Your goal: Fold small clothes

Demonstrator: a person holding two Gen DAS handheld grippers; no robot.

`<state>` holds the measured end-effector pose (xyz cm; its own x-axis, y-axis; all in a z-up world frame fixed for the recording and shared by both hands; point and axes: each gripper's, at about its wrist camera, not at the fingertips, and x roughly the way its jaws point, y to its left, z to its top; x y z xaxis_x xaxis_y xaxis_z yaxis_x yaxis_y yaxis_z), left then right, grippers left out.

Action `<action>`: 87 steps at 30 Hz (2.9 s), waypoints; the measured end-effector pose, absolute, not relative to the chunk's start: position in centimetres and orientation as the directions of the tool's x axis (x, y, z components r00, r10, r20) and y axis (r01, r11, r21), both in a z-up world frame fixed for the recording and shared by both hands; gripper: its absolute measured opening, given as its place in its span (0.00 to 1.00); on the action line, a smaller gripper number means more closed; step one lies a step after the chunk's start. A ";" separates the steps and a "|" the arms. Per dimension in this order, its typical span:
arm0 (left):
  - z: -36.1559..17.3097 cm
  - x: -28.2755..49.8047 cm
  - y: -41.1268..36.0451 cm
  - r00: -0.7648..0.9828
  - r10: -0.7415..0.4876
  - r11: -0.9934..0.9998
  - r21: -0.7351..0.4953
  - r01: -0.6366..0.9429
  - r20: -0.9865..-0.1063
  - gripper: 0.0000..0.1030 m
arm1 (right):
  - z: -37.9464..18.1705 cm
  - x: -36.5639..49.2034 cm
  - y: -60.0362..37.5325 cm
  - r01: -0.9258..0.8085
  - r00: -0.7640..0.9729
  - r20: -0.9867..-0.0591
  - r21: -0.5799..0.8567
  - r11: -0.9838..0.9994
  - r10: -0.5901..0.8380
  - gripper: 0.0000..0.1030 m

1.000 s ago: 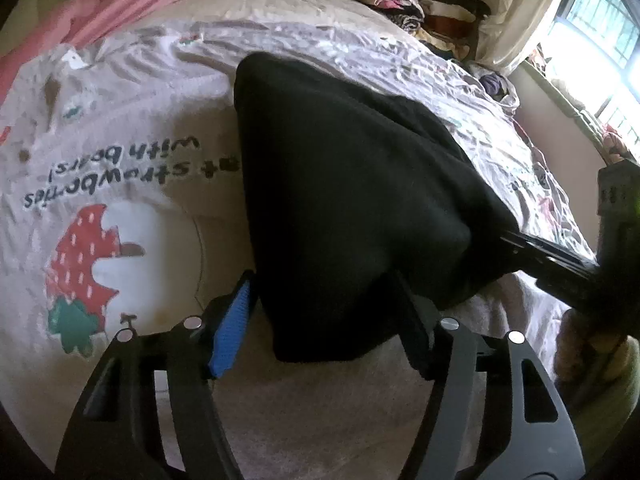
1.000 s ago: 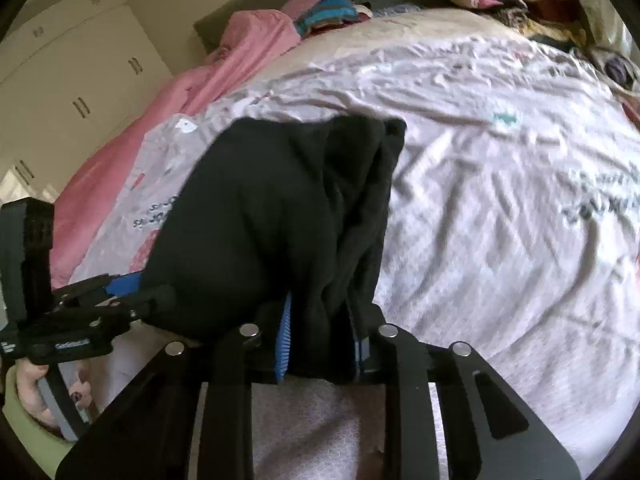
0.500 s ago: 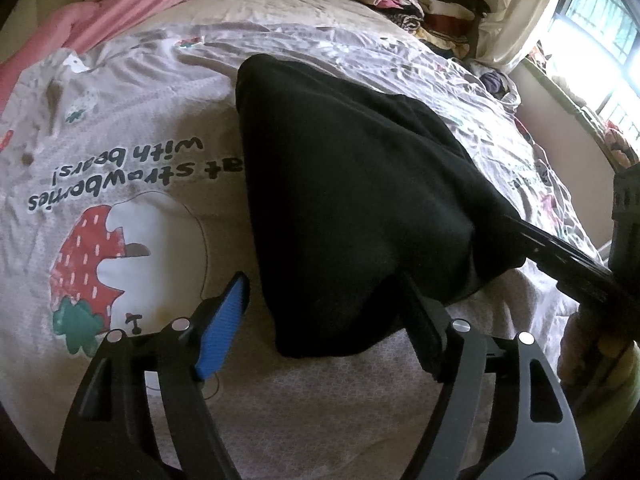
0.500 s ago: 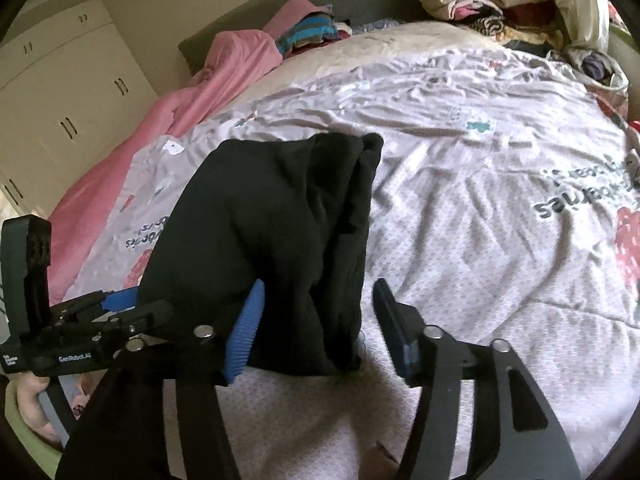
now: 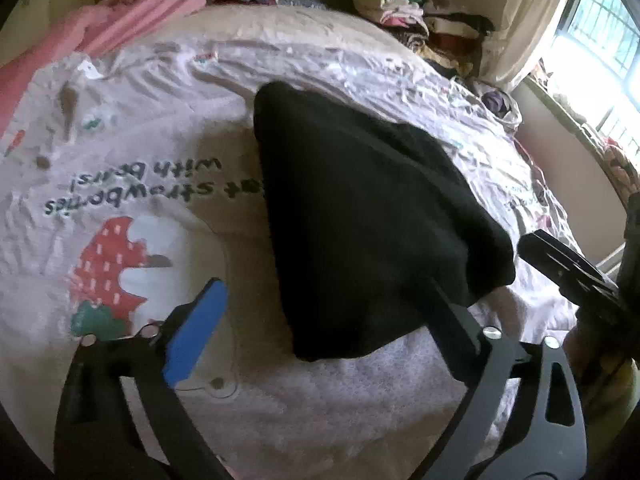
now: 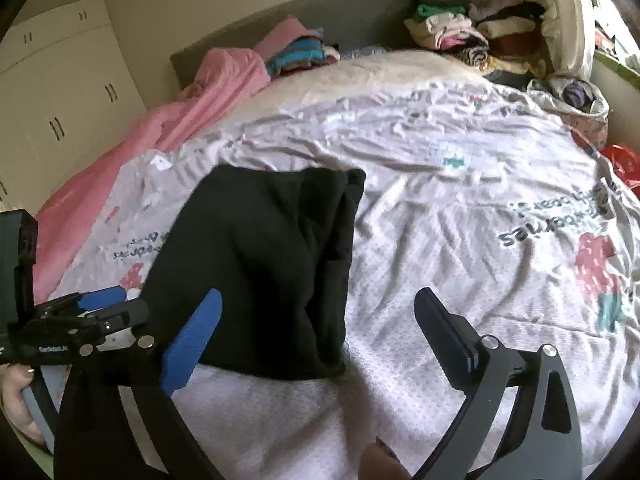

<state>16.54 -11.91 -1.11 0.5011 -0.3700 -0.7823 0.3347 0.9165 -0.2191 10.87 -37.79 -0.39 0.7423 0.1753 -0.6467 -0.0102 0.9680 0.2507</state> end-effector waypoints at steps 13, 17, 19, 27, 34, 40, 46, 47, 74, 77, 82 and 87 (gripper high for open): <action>0.5 11.9 -8.8 0.604 -0.332 0.930 -0.144 0.338 -0.725 0.91 | 2.8 4.8 -35.5 0.007 0.855 -0.513 0.150 0.989 0.072 0.96; 0.2 9.9 -7.5 0.626 -0.326 0.934 -0.140 0.328 -0.708 0.91 | 2.4 2.7 -34.4 0.021 0.870 -0.492 0.118 0.993 0.040 0.96; -0.3 9.1 -6.9 0.634 -0.318 0.937 -0.130 0.325 -0.705 0.91 | 2.0 1.9 -33.9 0.026 0.871 -0.490 0.110 0.994 0.032 0.96; -2.7 6.1 -4.7 0.653 -0.301 0.943 -0.117 0.310 -0.695 0.91 | -0.9 -1.7 -30.6 0.056 0.869 -0.495 0.069 0.996 -0.015 0.96; -4.0 5.2 -4.1 0.647 -0.319 0.940 -0.143 0.310 -0.693 0.91 | -3.2 -3.6 -28.6 0.111 0.852 -0.517 0.033 0.993 -0.078 0.96; -4.4 4.8 -4.1 0.654 -0.317 0.939 -0.133 0.316 -0.686 0.91 | -4.6 -3.4 -28.0 0.138 0.828 -0.551 0.021 0.990 -0.104 0.96; -4.5 4.7 -3.9 0.654 -0.312 0.942 -0.134 0.307 -0.689 0.91 | -4.7 -3.2 -27.9 0.140 0.821 -0.561 0.018 0.990 -0.106 0.96; -4.4 4.7 -3.9 0.655 -0.310 0.942 -0.133 0.307 -0.689 0.91 | -4.8 -3.1 -27.9 0.141 0.819 -0.564 0.020 0.990 -0.105 0.96; -4.3 4.9 -3.7 0.666 -0.263 0.956 -0.094 0.279 -0.698 0.91 | -4.9 -3.2 -28.4 0.148 0.810 -0.577 0.020 0.989 -0.109 0.96; -4.3 4.9 -3.7 0.666 -0.263 0.956 -0.093 0.280 -0.699 0.91 | -4.8 -3.2 -28.2 0.143 0.810 -0.577 0.023 0.989 -0.103 0.96; -4.2 4.9 -3.7 0.667 -0.258 0.956 -0.086 0.279 -0.699 0.91 | -4.8 -3.2 -28.1 0.143 0.811 -0.575 0.022 0.989 -0.105 0.96; -4.2 4.8 -3.7 0.667 -0.258 0.957 -0.087 0.278 -0.699 0.91 | -4.8 -3.2 -28.1 0.143 0.810 -0.577 0.022 0.989 -0.104 0.96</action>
<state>4.84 -3.72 -4.23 0.6670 -0.2575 -0.6991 0.2783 0.9566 -0.0868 -3.17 -28.05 -4.76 0.8099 -0.1039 -0.5773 0.1429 0.9895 0.0224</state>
